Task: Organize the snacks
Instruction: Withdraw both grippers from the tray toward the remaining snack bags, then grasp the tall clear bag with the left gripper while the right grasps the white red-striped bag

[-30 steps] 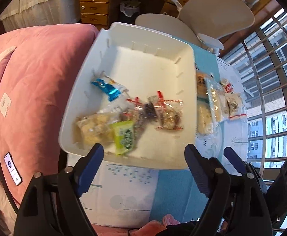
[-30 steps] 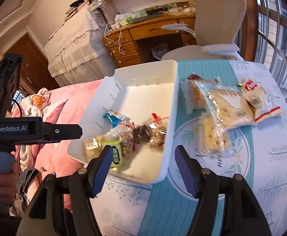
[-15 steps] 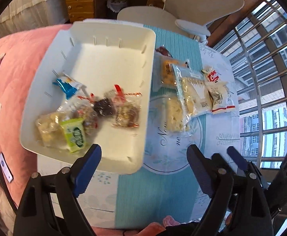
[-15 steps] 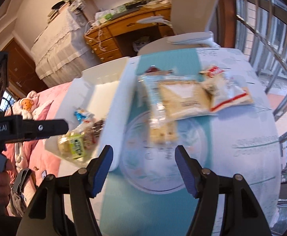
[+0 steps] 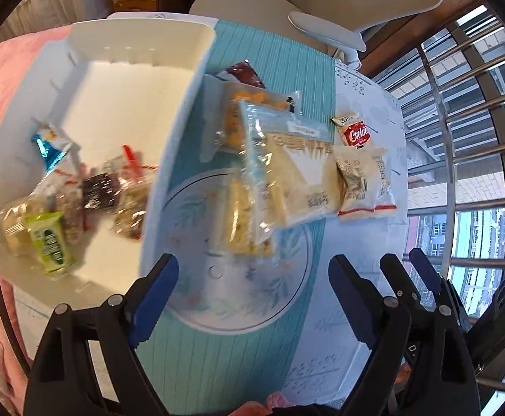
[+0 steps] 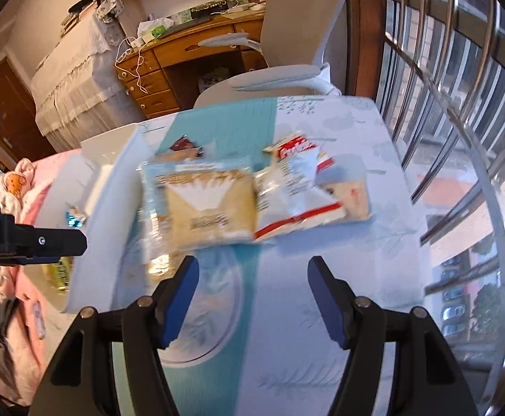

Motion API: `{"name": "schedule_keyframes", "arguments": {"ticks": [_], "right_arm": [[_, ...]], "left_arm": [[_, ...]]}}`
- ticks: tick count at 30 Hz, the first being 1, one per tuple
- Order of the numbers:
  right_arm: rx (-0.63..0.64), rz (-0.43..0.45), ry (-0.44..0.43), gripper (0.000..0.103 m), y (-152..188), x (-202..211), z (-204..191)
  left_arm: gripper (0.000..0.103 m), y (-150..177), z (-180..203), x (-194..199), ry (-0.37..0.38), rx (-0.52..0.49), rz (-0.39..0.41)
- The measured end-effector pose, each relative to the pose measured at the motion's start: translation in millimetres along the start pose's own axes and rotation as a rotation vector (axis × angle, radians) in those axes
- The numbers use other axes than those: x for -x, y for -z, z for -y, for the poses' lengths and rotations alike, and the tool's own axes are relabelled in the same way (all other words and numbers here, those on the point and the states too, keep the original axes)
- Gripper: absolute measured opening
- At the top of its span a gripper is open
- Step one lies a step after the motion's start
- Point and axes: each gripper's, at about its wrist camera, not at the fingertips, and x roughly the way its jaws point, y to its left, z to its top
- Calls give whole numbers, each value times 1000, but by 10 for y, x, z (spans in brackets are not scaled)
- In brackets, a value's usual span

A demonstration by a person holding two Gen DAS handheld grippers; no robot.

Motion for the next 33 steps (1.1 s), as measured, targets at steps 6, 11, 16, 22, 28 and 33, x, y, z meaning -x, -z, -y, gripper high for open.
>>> {"name": "schedule_keyframes", "arguments": {"ticks": [6,11,16,22,28,33], "right_arm": [[32,56,19,66,-145,-262,140],[97,103,45,66,-179,-527,137],[191,120,78,66,-160,-741,71],[230,116,94,66,-132,-899,35],[214,112,122,66,-145,-996,58],[186,108,137,66,-141,-1025,99]], "left_arm": [[88,-211,159,-340,-15,25,-27],[88,-351,161,-640,-24,54,-53],[88,-485,166,-888,-58,64,-78],[88,-629,165,-1109,-38,83,-96],[78,-697,229,-1240,14,82,-92],[51,-732,329,-1205,69,51,-54]]}}
